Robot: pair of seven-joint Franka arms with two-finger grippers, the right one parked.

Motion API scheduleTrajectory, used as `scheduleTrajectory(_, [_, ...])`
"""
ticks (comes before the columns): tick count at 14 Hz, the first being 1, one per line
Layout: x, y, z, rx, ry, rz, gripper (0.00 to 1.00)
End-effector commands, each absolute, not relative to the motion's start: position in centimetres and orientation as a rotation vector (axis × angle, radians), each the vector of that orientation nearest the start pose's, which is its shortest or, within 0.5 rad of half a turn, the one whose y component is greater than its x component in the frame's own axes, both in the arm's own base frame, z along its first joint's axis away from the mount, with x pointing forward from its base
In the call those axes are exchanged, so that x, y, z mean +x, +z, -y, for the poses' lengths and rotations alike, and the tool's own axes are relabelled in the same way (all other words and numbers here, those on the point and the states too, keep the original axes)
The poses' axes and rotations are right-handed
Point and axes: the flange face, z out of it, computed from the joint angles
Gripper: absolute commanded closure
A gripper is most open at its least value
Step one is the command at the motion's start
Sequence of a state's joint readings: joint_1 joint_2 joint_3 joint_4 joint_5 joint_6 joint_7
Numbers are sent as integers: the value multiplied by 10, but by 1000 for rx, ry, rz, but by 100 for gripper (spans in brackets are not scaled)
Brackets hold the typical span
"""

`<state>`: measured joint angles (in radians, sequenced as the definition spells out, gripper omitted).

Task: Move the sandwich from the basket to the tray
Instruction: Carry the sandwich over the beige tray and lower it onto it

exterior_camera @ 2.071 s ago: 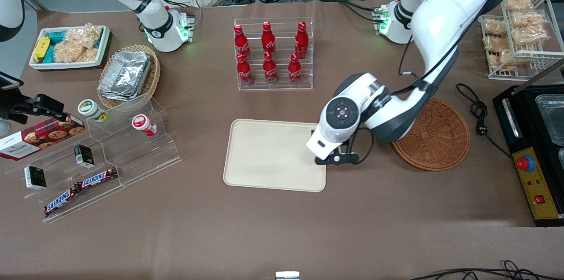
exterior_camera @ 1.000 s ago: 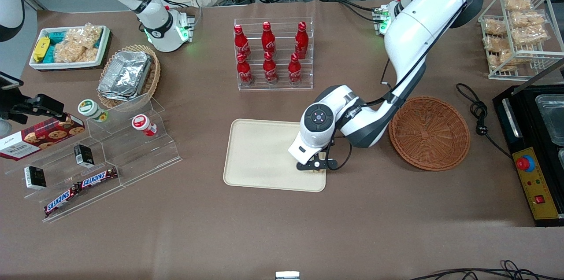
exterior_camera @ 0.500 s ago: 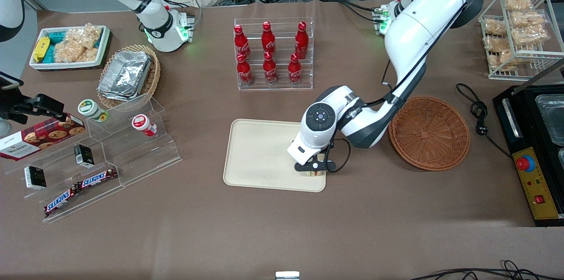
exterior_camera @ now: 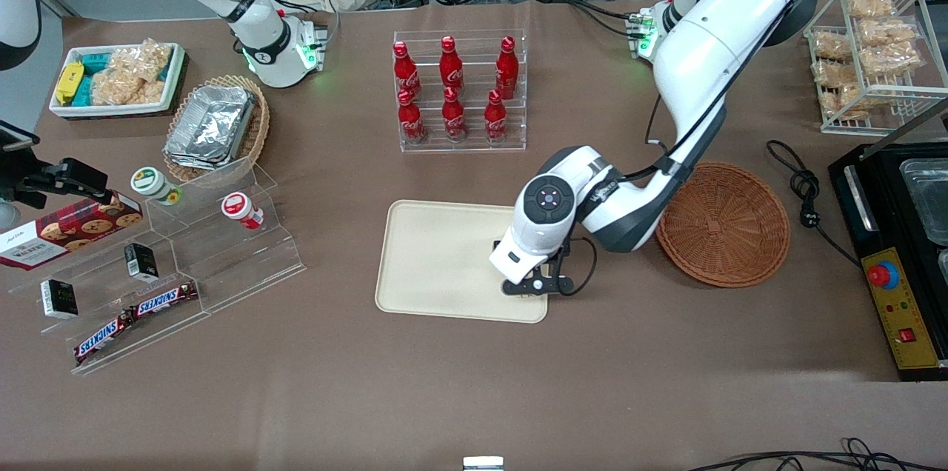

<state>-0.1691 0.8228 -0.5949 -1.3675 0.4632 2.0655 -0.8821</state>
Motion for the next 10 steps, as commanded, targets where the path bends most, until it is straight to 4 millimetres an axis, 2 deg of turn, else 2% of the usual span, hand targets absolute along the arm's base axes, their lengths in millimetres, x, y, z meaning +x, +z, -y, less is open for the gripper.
scheduleTrajectory(1, [613, 340, 382, -3102, -37, 128, 2])
scheduleTrajectory(5, [604, 392, 320, -2997, -86, 207, 2])
scheduleTrajectory(7, [604, 407, 286, -2965, -108, 269, 2])
scheduleTrajectory(10, [599, 418, 252, -2943, -103, 348, 2])
